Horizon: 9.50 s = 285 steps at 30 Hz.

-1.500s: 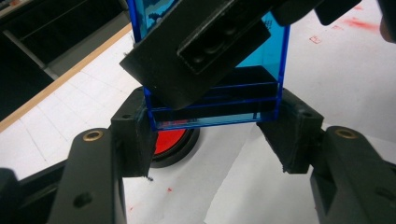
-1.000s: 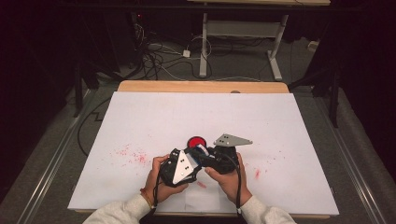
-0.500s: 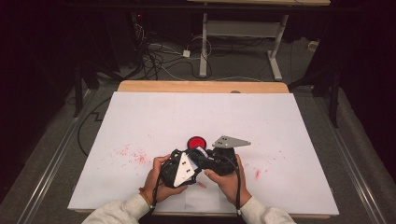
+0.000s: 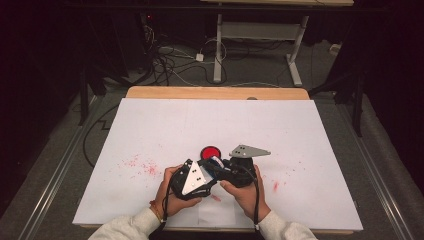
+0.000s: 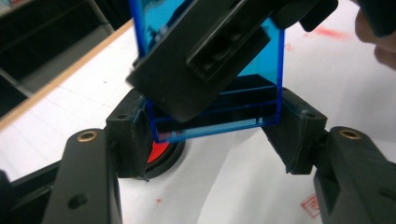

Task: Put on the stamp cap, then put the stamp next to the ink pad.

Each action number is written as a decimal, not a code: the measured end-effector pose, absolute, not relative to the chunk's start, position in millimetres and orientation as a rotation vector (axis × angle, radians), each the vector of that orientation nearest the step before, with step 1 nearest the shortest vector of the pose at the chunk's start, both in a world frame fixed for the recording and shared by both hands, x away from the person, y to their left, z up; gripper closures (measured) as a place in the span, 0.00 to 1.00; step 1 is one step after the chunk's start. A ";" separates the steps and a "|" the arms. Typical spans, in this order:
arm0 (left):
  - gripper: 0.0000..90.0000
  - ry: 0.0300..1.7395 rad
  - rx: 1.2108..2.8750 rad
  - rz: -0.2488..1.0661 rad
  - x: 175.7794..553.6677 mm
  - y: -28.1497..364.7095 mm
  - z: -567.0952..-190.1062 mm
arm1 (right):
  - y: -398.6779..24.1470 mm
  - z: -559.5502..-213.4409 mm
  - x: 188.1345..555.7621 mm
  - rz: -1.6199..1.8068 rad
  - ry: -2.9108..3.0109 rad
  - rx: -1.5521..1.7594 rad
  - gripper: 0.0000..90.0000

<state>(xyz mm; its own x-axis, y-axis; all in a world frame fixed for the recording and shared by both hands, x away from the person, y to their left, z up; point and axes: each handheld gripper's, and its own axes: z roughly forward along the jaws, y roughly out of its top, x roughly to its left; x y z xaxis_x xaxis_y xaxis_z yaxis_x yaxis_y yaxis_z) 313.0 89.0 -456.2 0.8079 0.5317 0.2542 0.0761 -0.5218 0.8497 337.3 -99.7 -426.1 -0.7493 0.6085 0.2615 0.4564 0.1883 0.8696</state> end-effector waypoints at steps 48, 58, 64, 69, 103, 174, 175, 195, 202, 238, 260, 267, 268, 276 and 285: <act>0.23 0.531 2.101 0.597 322.4 123.3 -451.5 | -127.2 -406.0 339.7 1.450 2.270 0.892 0.77; 0.23 0.537 2.101 0.624 321.3 140.1 -442.8 | -134.3 -404.5 341.8 1.377 2.276 0.856 0.77; 0.22 0.550 2.109 0.637 318.5 155.3 -443.8 | -138.9 -402.9 344.4 1.370 2.282 0.859 0.77; 0.22 0.577 2.102 0.644 316.1 170.5 -447.3 | -141.9 -400.0 345.4 1.353 2.278 0.846 0.77; 0.20 0.689 2.146 0.658 296.7 221.9 -460.2 | -149.2 -393.5 374.3 1.192 2.260 0.840 0.77; 0.20 0.648 2.193 0.637 301.2 215.0 -464.0 | -117.6 -461.4 410.9 1.011 2.329 0.976 0.47; 0.20 0.647 2.194 0.638 301.2 215.0 -464.0 | -116.7 -459.8 410.2 1.006 2.326 0.970 0.45; 0.20 0.650 2.194 0.638 301.0 215.6 -463.9 | -127.5 -425.3 398.2 1.076 2.186 0.916 0.32; 0.20 0.647 2.199 0.638 300.2 214.9 -464.2 | -130.7 -417.1 393.7 1.085 2.178 0.881 0.30; 0.20 0.637 2.206 0.644 298.9 214.1 -463.5 | -143.9 -395.6 361.6 1.074 2.124 0.749 0.25; 0.20 0.637 2.214 0.637 298.5 212.8 -464.1 | -159.5 -389.4 340.3 1.060 2.118 0.705 0.24; 0.20 0.639 2.221 0.637 298.9 212.1 -465.0 | -167.8 -391.2 332.3 1.058 2.100 0.694 0.24; 0.20 0.639 2.223 0.635 299.0 211.9 -465.2 | -169.4 -391.3 331.2 1.062 2.097 0.688 0.24; 0.20 0.637 2.230 0.642 299.6 211.9 -465.3 | -182.2 -394.1 322.2 1.081 2.079 0.673 0.24; 0.20 0.639 2.225 0.653 299.1 213.9 -464.3 | -195.2 -397.6 316.2 1.056 2.075 0.674 0.24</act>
